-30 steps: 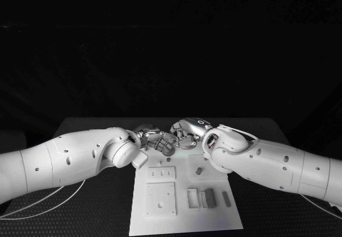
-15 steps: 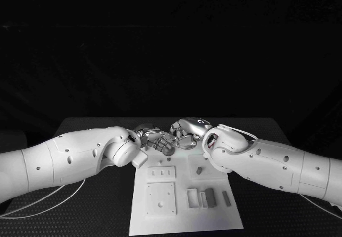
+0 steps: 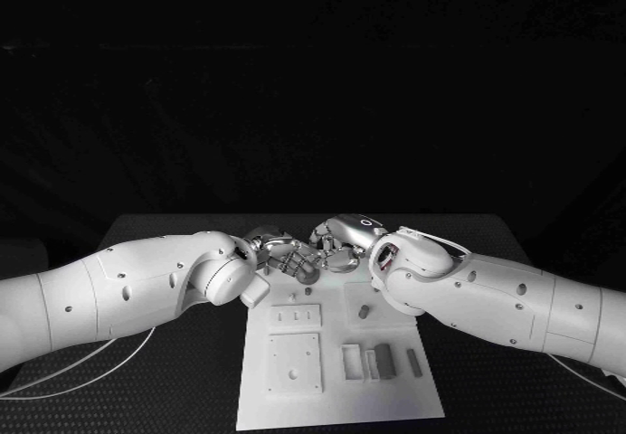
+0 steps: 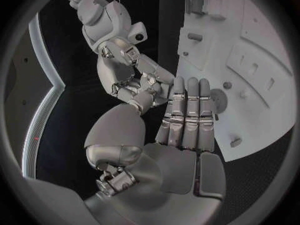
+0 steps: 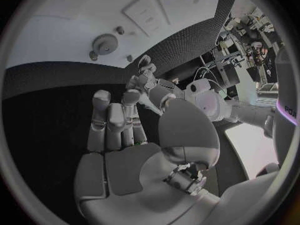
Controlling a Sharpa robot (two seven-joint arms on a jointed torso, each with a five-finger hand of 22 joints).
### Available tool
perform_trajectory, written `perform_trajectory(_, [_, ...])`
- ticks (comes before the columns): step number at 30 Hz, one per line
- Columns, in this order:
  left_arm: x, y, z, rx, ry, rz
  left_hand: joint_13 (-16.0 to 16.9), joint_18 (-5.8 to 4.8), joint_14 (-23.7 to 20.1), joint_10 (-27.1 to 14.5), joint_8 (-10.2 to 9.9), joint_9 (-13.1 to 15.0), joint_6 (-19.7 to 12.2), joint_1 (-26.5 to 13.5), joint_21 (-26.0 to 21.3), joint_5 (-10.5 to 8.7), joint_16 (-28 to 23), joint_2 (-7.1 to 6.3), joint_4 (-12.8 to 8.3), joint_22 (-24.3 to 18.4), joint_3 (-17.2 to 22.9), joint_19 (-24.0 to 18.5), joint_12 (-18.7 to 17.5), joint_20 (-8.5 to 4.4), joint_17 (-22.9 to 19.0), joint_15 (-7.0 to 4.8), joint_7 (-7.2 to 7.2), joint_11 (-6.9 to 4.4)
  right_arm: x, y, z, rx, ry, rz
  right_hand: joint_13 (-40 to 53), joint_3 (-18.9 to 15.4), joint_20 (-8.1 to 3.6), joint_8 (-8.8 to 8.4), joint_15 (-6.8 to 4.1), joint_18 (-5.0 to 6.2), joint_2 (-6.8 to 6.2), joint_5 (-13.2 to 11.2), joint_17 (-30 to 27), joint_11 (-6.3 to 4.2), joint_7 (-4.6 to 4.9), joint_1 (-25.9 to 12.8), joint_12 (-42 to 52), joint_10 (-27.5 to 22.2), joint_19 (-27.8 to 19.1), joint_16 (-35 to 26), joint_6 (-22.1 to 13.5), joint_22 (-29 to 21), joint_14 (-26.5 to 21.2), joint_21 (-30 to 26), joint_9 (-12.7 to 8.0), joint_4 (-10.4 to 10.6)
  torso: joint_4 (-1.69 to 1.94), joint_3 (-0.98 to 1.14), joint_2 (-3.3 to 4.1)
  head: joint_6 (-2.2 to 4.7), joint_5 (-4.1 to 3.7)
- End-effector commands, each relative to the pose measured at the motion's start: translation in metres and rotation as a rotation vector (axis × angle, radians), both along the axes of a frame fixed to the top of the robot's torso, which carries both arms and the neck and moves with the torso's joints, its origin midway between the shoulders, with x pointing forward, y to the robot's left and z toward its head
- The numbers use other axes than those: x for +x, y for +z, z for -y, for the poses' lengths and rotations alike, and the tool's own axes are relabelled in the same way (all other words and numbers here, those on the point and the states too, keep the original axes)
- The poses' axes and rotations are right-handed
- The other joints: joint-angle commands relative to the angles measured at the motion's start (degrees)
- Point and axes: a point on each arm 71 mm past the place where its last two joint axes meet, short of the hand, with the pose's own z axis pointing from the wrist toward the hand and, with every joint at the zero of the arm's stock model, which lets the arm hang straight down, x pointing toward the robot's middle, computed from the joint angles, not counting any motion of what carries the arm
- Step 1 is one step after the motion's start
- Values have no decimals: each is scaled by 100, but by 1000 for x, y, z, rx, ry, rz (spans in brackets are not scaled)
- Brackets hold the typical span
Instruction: Assemble the parts on the task board
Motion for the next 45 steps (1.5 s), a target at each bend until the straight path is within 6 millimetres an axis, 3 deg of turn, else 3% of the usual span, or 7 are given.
perform_trajectory(1, [0,2,3,8,-21,15,49,-83,60,65,29,92,247,43,50,22,29,-8,0,38,45,15,32,-62,55,-3,-204,-20,-1,-1,-1,-15,14,-4,-8,27,-19,38,-24,75,19,31,6,-1,116,60,9,23,37,14,766,80,19,14,11,-3,-4,-2,3,-4,-4])
perform_trajectory(27, [-3,-1,6,47,-67,7,413,-85,255,208,99,292,426,-76,190,77,64,-7,23,285,131,146,198,-182,391,-108,-293,-127,0,-2,-2,-15,16,-4,-10,29,-22,38,-25,75,16,31,17,-3,115,59,7,27,39,13,768,80,27,13,13,-4,3,-1,2,-36,-23])
perform_trajectory(39, [0,-1,0,68,-50,19,769,-85,280,215,181,597,525,-235,324,75,313,90,23,547,95,197,497,-253,527,-172,-359,-208,0,-3,1,3,11,-31,-12,26,-23,34,-26,75,-1,30,-31,-2,114,53,3,27,38,4,763,80,-4,11,14,-4,-4,4,3,-31,-26])
perform_trajectory(41, [1,-1,-1,74,-49,20,803,-85,279,208,186,629,529,-243,331,90,335,104,7,568,102,198,526,-259,533,-177,-365,-214,1,-4,3,15,6,-39,-19,23,-17,22,-22,75,-22,31,-156,2,115,40,-14,4,26,-23,742,77,-91,1,11,3,-5,5,2,-33,-23])
perform_trajectory(45, [2,-2,-3,85,-49,18,880,-85,272,184,193,702,534,-276,343,108,383,137,-29,612,119,200,589,-267,544,-184,-372,-224,3,-3,10,59,-10,-53,-44,-22,41,-212,62,74,-311,20,-253,146,247,-163,-140,-255,-112,-172,363,48,-274,-106,-82,104,-6,5,2,-38,-22])
